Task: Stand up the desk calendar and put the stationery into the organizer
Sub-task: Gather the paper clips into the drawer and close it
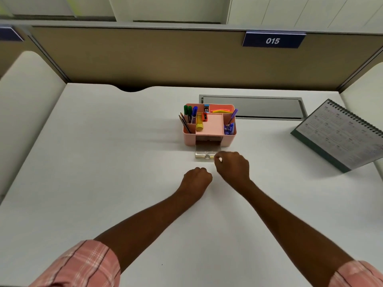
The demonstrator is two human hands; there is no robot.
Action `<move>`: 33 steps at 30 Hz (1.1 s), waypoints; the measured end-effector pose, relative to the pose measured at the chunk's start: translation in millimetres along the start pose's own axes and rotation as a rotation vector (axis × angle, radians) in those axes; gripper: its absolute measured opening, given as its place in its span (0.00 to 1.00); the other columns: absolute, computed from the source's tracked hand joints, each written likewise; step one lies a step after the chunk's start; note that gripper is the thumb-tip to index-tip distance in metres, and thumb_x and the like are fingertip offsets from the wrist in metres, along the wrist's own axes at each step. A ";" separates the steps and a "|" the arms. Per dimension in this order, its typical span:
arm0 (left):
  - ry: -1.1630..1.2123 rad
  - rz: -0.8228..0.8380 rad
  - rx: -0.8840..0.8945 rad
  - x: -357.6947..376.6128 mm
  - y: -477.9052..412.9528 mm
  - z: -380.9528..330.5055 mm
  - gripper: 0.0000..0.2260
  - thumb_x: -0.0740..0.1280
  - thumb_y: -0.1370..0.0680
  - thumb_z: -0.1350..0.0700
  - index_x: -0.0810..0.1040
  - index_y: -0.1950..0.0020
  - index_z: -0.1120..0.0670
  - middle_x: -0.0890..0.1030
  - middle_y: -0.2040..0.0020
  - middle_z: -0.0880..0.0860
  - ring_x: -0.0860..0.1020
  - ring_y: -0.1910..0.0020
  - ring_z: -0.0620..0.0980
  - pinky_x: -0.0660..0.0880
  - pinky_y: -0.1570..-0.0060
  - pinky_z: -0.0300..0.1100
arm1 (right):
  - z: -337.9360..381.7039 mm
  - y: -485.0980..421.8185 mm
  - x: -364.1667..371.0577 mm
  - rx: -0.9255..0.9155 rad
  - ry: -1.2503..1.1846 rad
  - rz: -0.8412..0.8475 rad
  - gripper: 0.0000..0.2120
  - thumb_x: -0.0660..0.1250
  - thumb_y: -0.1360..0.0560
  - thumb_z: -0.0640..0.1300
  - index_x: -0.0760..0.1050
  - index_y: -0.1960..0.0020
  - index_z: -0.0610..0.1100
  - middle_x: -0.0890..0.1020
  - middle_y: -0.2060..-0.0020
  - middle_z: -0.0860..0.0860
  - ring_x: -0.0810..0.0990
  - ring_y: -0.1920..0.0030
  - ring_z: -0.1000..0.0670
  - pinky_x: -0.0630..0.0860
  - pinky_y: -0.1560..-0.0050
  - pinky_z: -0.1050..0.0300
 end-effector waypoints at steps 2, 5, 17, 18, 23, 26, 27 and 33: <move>-0.027 0.002 0.013 -1.2 -0.1 -2.5 0.13 0.64 0.25 0.74 0.79 0.45 0.63 0.79 0.46 0.60 0.79 0.45 0.61 0.70 0.58 0.48 | -6.7 23.1 8.4 0.069 -0.050 0.054 0.11 0.63 0.22 0.53 0.84 0.49 0.54 0.87 0.55 0.53 0.84 0.56 0.47 0.75 0.60 0.57; -0.043 0.013 0.041 4.3 -1.3 -2.6 0.14 0.65 0.26 0.74 0.79 0.45 0.62 0.80 0.47 0.60 0.80 0.46 0.60 0.75 0.57 0.49 | -16.2 51.2 24.8 0.141 -0.110 0.153 0.10 0.63 0.22 0.53 0.83 0.48 0.56 0.86 0.53 0.55 0.84 0.54 0.47 0.77 0.57 0.56; 0.096 -0.143 -0.044 28.1 -5.3 5.0 0.12 0.79 0.35 0.64 0.80 0.58 0.56 0.80 0.62 0.55 0.80 0.63 0.53 0.75 0.72 0.44 | -24.3 81.1 45.2 0.105 -0.259 0.160 0.05 0.62 0.20 0.53 0.76 0.47 0.56 0.83 0.60 0.55 0.82 0.58 0.50 0.76 0.60 0.55; 0.153 -0.129 -0.074 26.8 -4.5 6.7 0.06 0.73 0.27 0.62 0.79 0.53 0.57 0.81 0.56 0.55 0.80 0.57 0.55 0.76 0.66 0.46 | -25.0 83.1 46.1 0.095 -0.250 0.144 0.05 0.61 0.20 0.53 0.74 0.47 0.56 0.83 0.61 0.55 0.81 0.59 0.49 0.76 0.61 0.55; 0.342 -0.237 -0.142 17.8 -5.9 14.5 0.08 0.62 0.18 0.56 0.80 0.51 0.55 0.82 0.54 0.54 0.81 0.54 0.55 0.79 0.57 0.49 | -27.8 105.1 55.6 -0.018 -0.136 0.005 0.07 0.56 0.18 0.52 0.72 0.47 0.54 0.79 0.62 0.54 0.78 0.64 0.50 0.74 0.66 0.52; 0.437 -0.363 -0.179 -6.3 -11.8 19.5 0.07 0.66 0.18 0.53 0.83 0.48 0.53 0.83 0.52 0.51 0.81 0.55 0.51 0.81 0.56 0.46 | -26.1 114.1 64.6 -0.114 -0.045 -0.085 0.06 0.59 0.18 0.47 0.74 0.49 0.49 0.76 0.63 0.53 0.76 0.64 0.48 0.72 0.69 0.52; 0.458 -0.403 -0.192 -16.7 -15.7 21.9 0.07 0.67 0.19 0.53 0.84 0.48 0.53 0.84 0.51 0.51 0.81 0.55 0.50 0.81 0.57 0.45 | -26.2 114.9 66.2 -0.130 -0.033 -0.109 0.06 0.60 0.18 0.46 0.75 0.49 0.48 0.76 0.63 0.53 0.75 0.64 0.48 0.71 0.69 0.51; 0.486 -0.424 -0.314 -51.2 -55.3 42.5 0.07 0.69 0.19 0.51 0.86 0.48 0.52 0.86 0.53 0.50 0.82 0.56 0.49 0.76 0.60 0.39 | -24.2 114.0 65.4 -0.153 -0.055 -0.122 0.05 0.61 0.19 0.46 0.74 0.47 0.48 0.76 0.61 0.53 0.76 0.63 0.48 0.71 0.68 0.51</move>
Point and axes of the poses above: each hand's wrist, its own y-axis away from the middle knuckle, its own x-axis out of the palm, z = x × y, the point moved 3 cm from there along -y, towards the middle knuckle
